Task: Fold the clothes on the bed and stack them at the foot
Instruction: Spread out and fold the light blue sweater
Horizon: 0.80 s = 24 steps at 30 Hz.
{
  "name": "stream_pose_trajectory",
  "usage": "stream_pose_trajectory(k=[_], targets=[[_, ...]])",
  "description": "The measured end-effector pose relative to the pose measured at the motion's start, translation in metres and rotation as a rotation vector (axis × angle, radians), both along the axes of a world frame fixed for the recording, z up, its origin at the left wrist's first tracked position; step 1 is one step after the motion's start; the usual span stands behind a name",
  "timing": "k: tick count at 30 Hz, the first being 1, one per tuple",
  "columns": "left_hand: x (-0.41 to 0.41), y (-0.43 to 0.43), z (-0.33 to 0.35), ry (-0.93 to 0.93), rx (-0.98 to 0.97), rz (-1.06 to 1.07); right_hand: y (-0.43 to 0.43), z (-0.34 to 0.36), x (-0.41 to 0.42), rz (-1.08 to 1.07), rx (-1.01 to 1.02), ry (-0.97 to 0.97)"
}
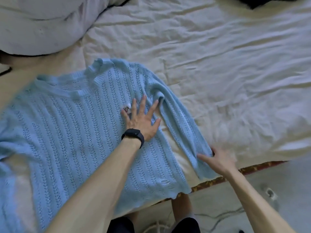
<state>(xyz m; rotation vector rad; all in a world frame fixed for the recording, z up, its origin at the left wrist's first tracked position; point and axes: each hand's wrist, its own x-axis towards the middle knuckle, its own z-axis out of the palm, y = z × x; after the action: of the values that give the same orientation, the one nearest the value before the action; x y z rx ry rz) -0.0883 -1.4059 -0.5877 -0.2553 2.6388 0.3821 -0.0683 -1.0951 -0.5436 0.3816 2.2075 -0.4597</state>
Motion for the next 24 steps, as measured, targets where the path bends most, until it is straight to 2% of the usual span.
stream_pose_trajectory(k=[2, 4, 6, 10, 14, 16, 18, 20, 22, 24], targets=[[-0.001, -0.001, -0.002, -0.005, -0.002, 0.086, 0.010, 0.004, -0.016, -0.071, -0.116, -0.061], [-0.003, -0.001, 0.002, -0.017, -0.018, 0.125, 0.025, 0.016, -0.051, -0.276, -0.249, 0.074], [-0.010, 0.004, 0.008, -0.062, -0.055, 0.156, 0.041, 0.037, -0.104, -0.373, -0.308, 0.268], [-0.036, 0.024, 0.020, -0.175, -0.100, 0.268, 0.076, 0.082, -0.224, -0.249, -0.259, 0.582], [-0.071, 0.042, 0.030, -0.372, -0.099, 0.371, 0.109, 0.094, -0.309, -0.078, -0.148, 0.755], [-0.084, 0.046, 0.033, -0.477, -0.071, 0.410, 0.122, 0.072, -0.331, 0.019, -0.050, 0.726], [-0.094, 0.050, 0.036, -0.581, -0.053, 0.421, 0.132, 0.040, -0.335, 0.056, -0.030, 0.581], [-0.102, 0.056, 0.040, -0.625, -0.020, 0.482, 0.139, 0.014, -0.325, -0.078, -0.031, 0.478], [-0.113, 0.071, 0.044, -0.500, 0.024, 0.575, 0.143, -0.005, -0.307, -0.317, -0.024, 0.481], [-0.132, 0.090, 0.044, -0.226, 0.035, 0.599, 0.139, -0.016, -0.283, -0.550, -0.034, 0.495]])
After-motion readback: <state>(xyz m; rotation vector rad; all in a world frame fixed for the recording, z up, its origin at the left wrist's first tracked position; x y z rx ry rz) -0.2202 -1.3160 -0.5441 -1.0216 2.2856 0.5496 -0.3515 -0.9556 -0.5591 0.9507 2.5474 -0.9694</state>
